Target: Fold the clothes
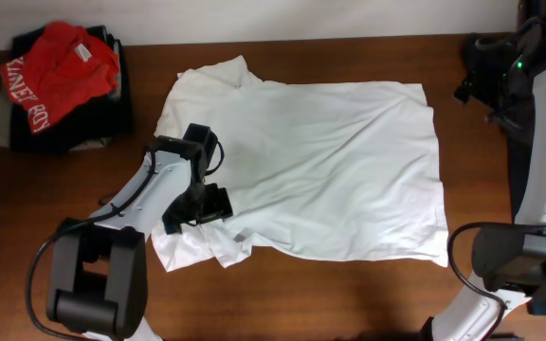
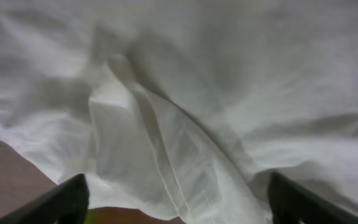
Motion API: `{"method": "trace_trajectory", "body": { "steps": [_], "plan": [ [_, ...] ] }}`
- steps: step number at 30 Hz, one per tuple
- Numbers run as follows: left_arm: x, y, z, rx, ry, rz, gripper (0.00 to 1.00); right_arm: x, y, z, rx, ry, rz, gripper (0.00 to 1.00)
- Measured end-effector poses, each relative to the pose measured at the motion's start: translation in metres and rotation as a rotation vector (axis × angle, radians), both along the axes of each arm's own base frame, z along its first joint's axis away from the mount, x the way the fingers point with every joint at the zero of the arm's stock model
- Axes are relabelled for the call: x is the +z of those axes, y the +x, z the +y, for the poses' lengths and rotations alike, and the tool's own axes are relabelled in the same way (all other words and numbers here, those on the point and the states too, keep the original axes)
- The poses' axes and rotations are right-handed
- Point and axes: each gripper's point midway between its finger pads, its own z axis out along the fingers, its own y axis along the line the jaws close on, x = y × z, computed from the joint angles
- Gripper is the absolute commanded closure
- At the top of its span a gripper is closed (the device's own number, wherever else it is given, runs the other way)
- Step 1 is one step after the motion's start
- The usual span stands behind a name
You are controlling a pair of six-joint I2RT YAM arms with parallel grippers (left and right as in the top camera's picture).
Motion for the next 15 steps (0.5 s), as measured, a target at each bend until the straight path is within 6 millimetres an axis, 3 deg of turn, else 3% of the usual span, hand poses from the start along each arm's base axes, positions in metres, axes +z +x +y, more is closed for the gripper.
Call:
{"method": "trace_trajectory", "body": {
  "steps": [4, 15],
  "plan": [
    [-0.0017, 0.0018, 0.0013, 0.002, 0.008, -0.01, 0.32, 0.0, 0.0001, 0.0, 0.0, 0.0, 0.0, 0.01],
    [-0.0062, 0.0029, 0.0012, 0.005, 0.006, -0.022, 0.5, 0.0, 0.0, 0.0, 0.0, 0.0, 0.0, 0.01]
  ]
}}
